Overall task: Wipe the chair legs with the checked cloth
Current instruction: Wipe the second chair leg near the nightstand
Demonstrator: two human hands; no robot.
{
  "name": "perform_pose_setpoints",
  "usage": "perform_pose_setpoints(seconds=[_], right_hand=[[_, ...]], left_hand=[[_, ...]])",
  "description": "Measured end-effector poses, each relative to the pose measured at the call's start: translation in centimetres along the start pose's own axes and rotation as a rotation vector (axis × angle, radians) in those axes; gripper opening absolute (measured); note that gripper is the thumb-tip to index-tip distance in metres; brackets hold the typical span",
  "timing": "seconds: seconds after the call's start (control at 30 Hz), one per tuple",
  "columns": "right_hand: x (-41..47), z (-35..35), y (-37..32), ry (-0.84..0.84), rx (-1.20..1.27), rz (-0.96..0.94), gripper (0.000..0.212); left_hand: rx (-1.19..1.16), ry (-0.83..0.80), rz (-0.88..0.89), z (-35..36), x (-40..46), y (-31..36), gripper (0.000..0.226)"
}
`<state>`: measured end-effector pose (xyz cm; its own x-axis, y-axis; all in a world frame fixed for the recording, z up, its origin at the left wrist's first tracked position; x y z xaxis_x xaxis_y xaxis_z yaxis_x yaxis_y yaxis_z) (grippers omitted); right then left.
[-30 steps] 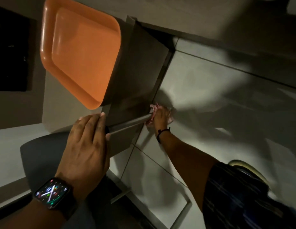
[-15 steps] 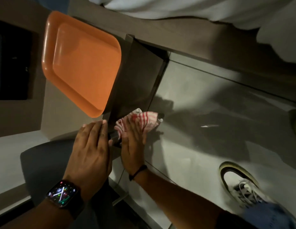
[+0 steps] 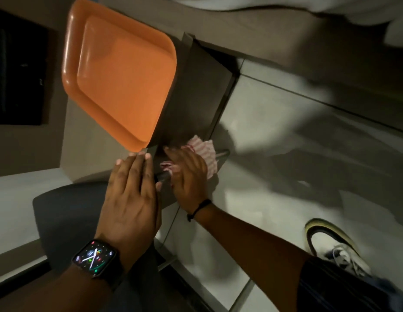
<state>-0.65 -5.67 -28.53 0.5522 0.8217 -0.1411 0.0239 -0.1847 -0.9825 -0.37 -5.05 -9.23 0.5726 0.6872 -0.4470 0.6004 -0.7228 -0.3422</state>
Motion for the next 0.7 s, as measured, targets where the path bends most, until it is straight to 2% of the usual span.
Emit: perform_pose_setpoints(seconds=[0.1, 0.2, 0.33, 0.43, 0.53, 0.6, 0.7], right_hand=[[-1.5, 0.3, -4.3, 0.068, -0.031, -0.039, 0.048], [-1.6, 0.6, -3.7, 0.066, 0.023, 0.011, 0.049], [0.2, 0.4, 5.0, 0.060, 0.152, 0.322, 0.057], [2.5, -0.7, 12.1, 0.003, 0.249, 0.489, 0.042], [2.7, -1.1, 13.2, -0.117, 0.347, 0.557, 0.034], [1.2, -2.2, 8.9, -0.055, 0.295, 0.429, 0.033], [-0.8, -2.1, 0.6, -0.008, 0.097, 0.062, 0.040]], left_hand=[[0.041, -0.028, -0.002, -0.2, 0.1, 0.2, 0.060], [0.042, -0.031, -0.003, 0.0, 0.0, 0.1, 0.064], [0.024, 0.008, -0.017, 0.6, 0.0, -0.4, 0.065], [0.041, 0.046, -0.015, 1.0, 0.1, -0.6, 0.063], [0.038, 0.042, -0.043, 1.1, 0.1, -0.7, 0.059], [0.030, 0.034, -0.053, 0.6, 0.1, -0.5, 0.059], [0.034, 0.001, -0.052, 0.3, 0.3, -0.2, 0.061]])
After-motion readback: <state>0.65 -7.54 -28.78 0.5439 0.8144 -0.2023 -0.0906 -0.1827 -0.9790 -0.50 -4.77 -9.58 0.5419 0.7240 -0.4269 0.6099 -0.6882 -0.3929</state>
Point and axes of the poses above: each hand's wrist, its own x-axis towards the middle knuckle, its own z-axis out of the palm, y = z × x, the point moved 6 cm from there along x, towards the middle knuckle, and after that the axes turned 5 degrees about -x, right-handed, at the moved point
